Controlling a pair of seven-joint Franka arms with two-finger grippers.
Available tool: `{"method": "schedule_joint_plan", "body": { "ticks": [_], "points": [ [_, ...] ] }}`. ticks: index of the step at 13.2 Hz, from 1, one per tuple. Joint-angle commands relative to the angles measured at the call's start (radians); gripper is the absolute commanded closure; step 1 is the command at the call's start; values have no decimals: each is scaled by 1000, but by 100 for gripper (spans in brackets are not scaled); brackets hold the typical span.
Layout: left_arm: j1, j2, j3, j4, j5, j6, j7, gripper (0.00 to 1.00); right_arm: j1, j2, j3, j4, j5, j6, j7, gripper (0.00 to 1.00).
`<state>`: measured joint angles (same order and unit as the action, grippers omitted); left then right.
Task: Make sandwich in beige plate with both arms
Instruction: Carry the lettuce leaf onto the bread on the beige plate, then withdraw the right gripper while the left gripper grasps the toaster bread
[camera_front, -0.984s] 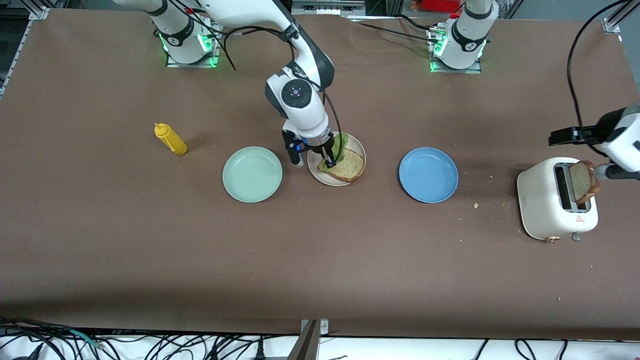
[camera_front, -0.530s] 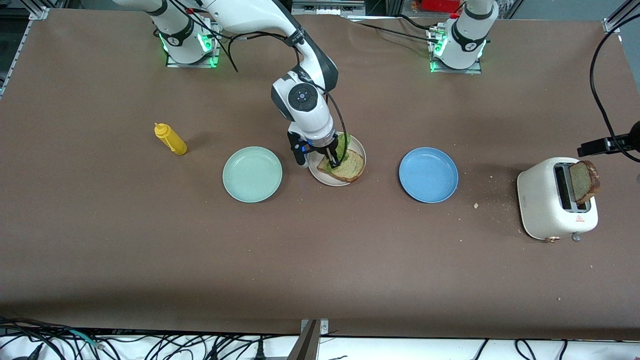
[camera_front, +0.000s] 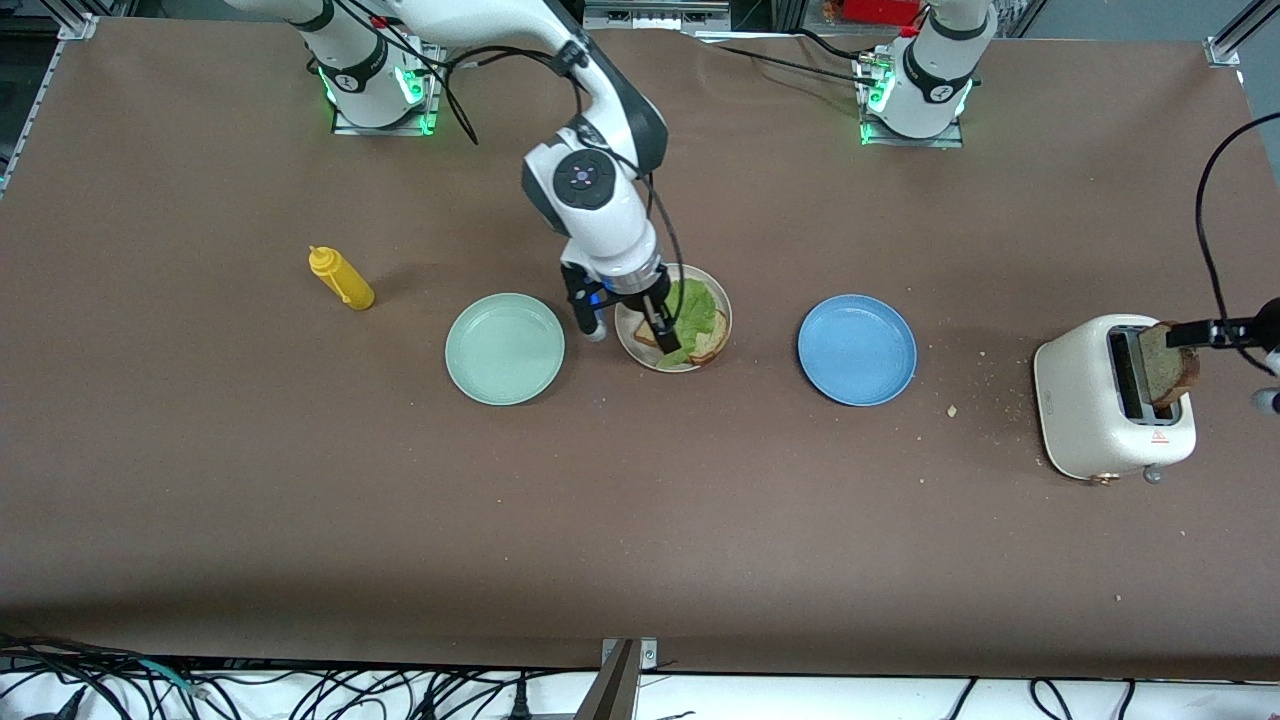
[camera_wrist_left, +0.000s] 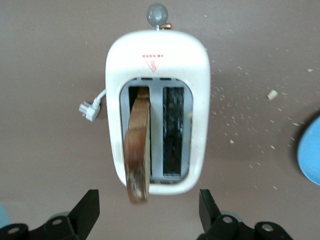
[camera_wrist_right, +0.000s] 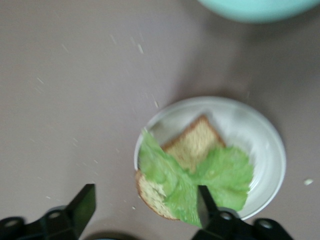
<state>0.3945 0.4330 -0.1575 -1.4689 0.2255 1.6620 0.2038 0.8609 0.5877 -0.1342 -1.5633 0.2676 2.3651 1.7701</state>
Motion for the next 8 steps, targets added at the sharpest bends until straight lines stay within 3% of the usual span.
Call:
{"method": "schedule_joint_plan", "body": {
  "ticks": [1, 2, 3, 4, 6, 7, 8],
  "points": [
    [27, 3, -10, -66, 63, 106, 26, 15, -123, -162, 15, -59, -18, -182, -218, 1],
    [37, 13, -10, -85, 63, 131, 28, 21, -169, -211, 15, -73, -18, -246, -333, 1],
    [40, 15, -11, -99, 63, 134, 28, 35, -221, -250, 15, -78, -19, -310, -454, 1],
    [41, 16, -11, -111, 63, 130, 28, 50, -273, -285, 13, -81, -21, -384, -588, 1],
    [52, 15, -11, -123, 61, 107, 89, 91, -371, -339, 8, -83, -51, -493, -868, 1],
    [55, 12, -10, -122, 60, 91, 135, 100, -416, -357, 8, -83, -107, -518, -1002, 1],
    [58, 6, -10, -116, 58, 88, 149, 100, -451, -377, 5, -92, -155, -533, -1131, 1]
  ]
}}
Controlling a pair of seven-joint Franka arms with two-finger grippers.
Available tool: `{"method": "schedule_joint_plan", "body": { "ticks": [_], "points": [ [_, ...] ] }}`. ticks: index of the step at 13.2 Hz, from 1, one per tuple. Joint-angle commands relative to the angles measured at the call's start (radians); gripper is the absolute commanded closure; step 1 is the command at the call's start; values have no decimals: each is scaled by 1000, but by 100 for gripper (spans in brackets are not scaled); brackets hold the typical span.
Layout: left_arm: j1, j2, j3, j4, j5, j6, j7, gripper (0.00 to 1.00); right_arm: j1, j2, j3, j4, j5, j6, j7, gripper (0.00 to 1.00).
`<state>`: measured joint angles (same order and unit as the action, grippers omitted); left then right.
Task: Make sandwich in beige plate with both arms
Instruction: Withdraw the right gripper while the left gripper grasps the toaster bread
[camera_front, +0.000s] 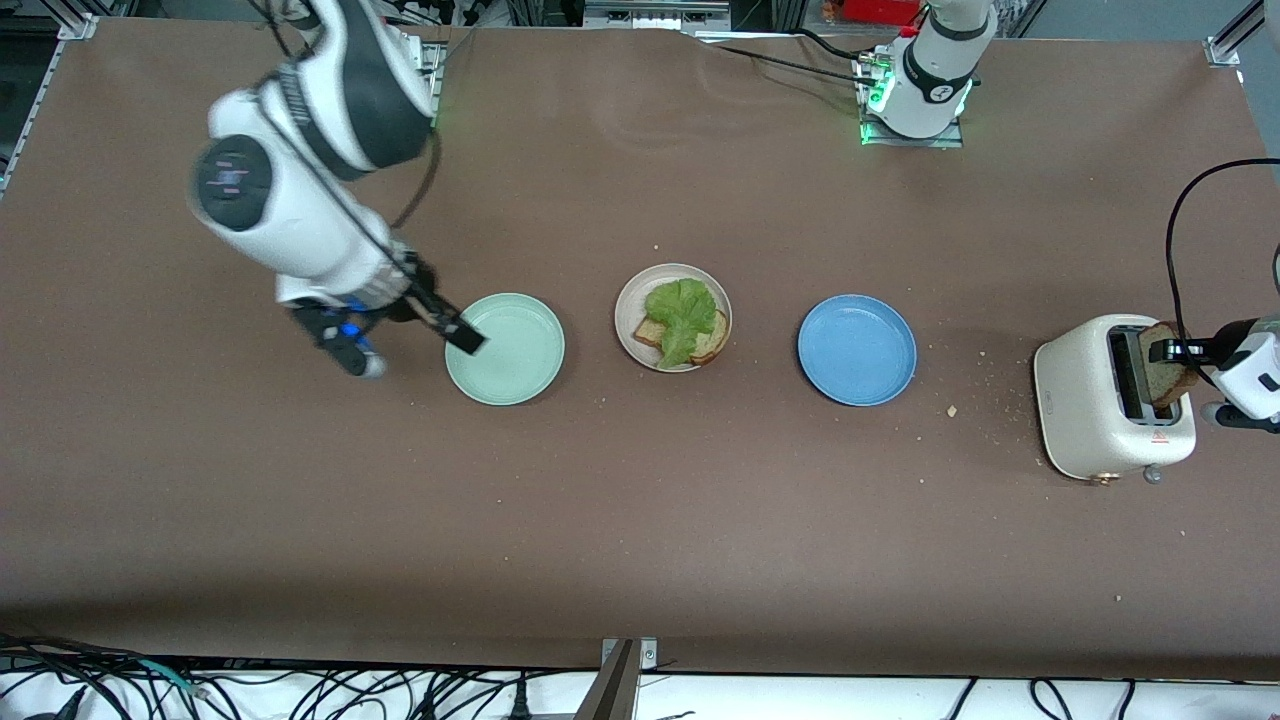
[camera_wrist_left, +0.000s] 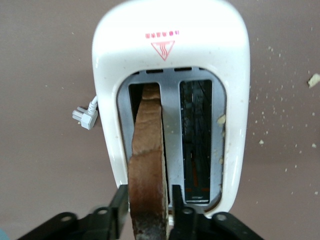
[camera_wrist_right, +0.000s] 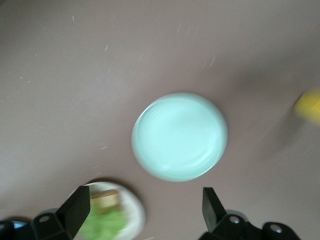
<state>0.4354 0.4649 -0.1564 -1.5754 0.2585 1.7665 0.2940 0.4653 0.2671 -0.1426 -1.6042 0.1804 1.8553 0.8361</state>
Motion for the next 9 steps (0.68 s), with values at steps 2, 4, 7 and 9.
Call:
{"method": "schedule_joint_plan", "body": {
  "ticks": [2, 4, 7, 9],
  "points": [
    [22, -55, -12, 3, 18, -27, 60, 100, -137, -101, 0, -85, -104, -25, -438, 1],
    [23, -84, -15, 46, 15, -82, 79, 100, -213, -141, 0, -124, -105, -10, -686, 0],
    [19, -126, -25, 141, -48, -226, 80, 100, -255, -177, -2, -186, -105, 36, -741, 0],
    [19, -138, -28, 224, -116, -329, 79, 100, -254, -170, -17, -178, -125, 42, -741, 0]
  ]
}}
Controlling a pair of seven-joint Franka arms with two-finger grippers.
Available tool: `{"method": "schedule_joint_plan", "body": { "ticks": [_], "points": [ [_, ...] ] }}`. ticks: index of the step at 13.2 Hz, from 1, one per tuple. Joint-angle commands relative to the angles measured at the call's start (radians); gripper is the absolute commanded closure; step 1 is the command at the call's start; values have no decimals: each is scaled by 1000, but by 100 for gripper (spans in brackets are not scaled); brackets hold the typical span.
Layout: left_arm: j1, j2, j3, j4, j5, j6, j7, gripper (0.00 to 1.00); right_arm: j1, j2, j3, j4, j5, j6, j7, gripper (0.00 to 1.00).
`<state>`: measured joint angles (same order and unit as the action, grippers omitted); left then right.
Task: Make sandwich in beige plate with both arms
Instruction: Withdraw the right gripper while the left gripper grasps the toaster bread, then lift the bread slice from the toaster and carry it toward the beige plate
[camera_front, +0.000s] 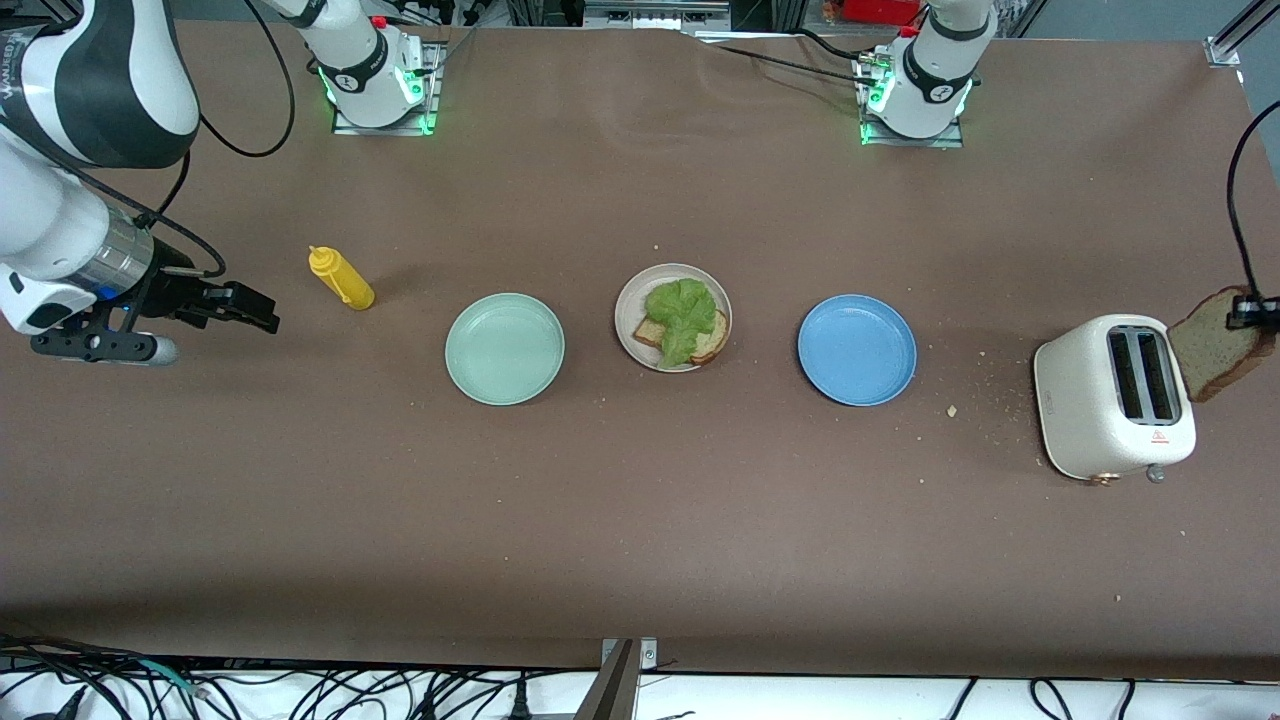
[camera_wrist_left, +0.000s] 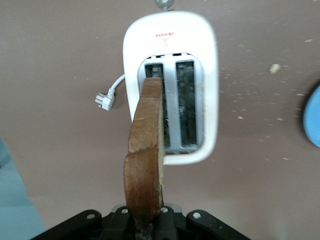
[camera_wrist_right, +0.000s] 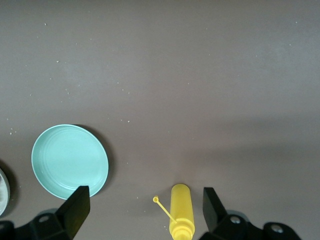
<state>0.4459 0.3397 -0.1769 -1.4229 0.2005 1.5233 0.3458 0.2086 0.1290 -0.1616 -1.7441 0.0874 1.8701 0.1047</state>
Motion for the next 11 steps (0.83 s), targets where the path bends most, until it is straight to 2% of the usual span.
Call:
{"method": "schedule_joint_plan", "body": {
  "ticks": [1, 2, 4, 7, 8, 11],
  "points": [
    [8, -16, -6, 111, -113, -144, 25, 100, 3, -31, 2, -37, -38, 31, -10, 0],
    [8, -18, -7, 130, -178, -196, 19, 100, 3, -29, 2, -34, -40, 32, -8, 0],
    [10, -27, 0, 124, -396, -235, -26, 100, 2, -20, 2, -28, -40, 35, -8, 0],
    [-1, -24, -1, 64, -695, -268, -142, 100, 8, -20, 4, -17, -40, 41, -3, 0],
    [-6, -25, -18, 23, -776, -270, -184, 100, 11, -20, 4, -15, -40, 41, -3, 0],
    [-6, -25, -151, -109, -869, -243, -215, 100, 12, -23, 5, -15, -40, 40, 3, 0]
  ]
}}
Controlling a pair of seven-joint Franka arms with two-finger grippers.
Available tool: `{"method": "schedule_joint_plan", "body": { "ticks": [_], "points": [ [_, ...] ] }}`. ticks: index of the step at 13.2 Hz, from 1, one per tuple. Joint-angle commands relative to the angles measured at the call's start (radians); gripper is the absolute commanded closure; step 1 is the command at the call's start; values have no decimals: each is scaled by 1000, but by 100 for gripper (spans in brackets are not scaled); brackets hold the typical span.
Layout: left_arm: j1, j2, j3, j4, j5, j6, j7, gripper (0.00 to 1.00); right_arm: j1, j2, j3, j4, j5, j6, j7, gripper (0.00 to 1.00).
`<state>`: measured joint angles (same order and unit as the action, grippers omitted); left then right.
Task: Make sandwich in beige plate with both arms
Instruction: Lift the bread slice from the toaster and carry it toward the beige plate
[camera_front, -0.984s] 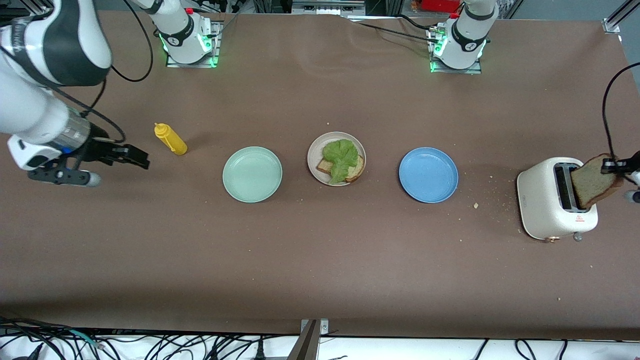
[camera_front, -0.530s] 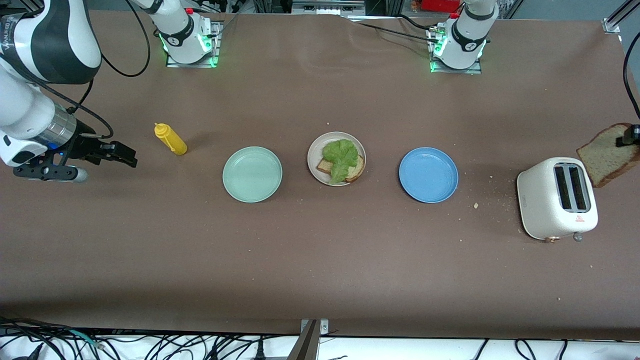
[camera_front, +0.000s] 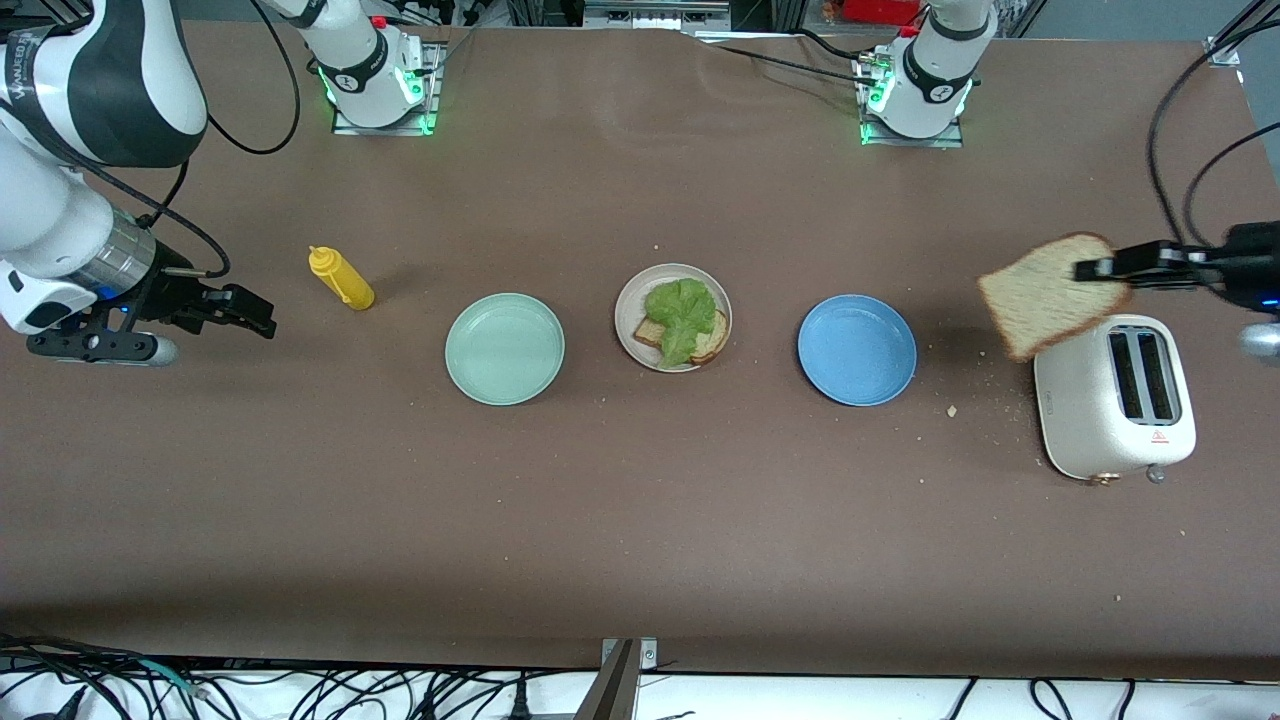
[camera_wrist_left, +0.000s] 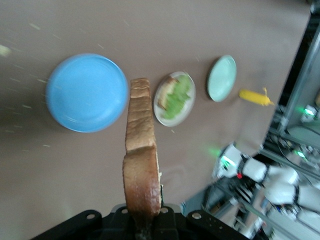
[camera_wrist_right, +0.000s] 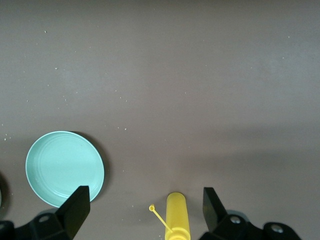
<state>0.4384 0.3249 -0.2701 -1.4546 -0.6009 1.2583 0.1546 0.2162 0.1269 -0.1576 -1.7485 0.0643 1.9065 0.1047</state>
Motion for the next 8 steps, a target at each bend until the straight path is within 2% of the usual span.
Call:
{"method": "schedule_joint_plan", "body": {
  "ticks": [1, 2, 4, 6, 8],
  "points": [
    [2, -4, -63, -128, -171, 62, -23, 100, 5, -20, 0, -11, -17, 3, 3, 0],
    [-4, -6, -72, -191, -239, 108, -15, 100, 5, -21, 0, -11, -17, -1, 3, 0],
    [-18, -4, -147, -275, -267, 241, -6, 100, 3, -21, -2, -11, -17, 2, 3, 0],
    [-20, -3, -274, -398, -278, 472, 20, 100, 3, -21, -2, -11, -17, 2, 3, 0],
    [-24, 22, -392, -493, -339, 707, 60, 100, 3, -23, -2, -11, -18, -6, 1, 0]
  ]
}}
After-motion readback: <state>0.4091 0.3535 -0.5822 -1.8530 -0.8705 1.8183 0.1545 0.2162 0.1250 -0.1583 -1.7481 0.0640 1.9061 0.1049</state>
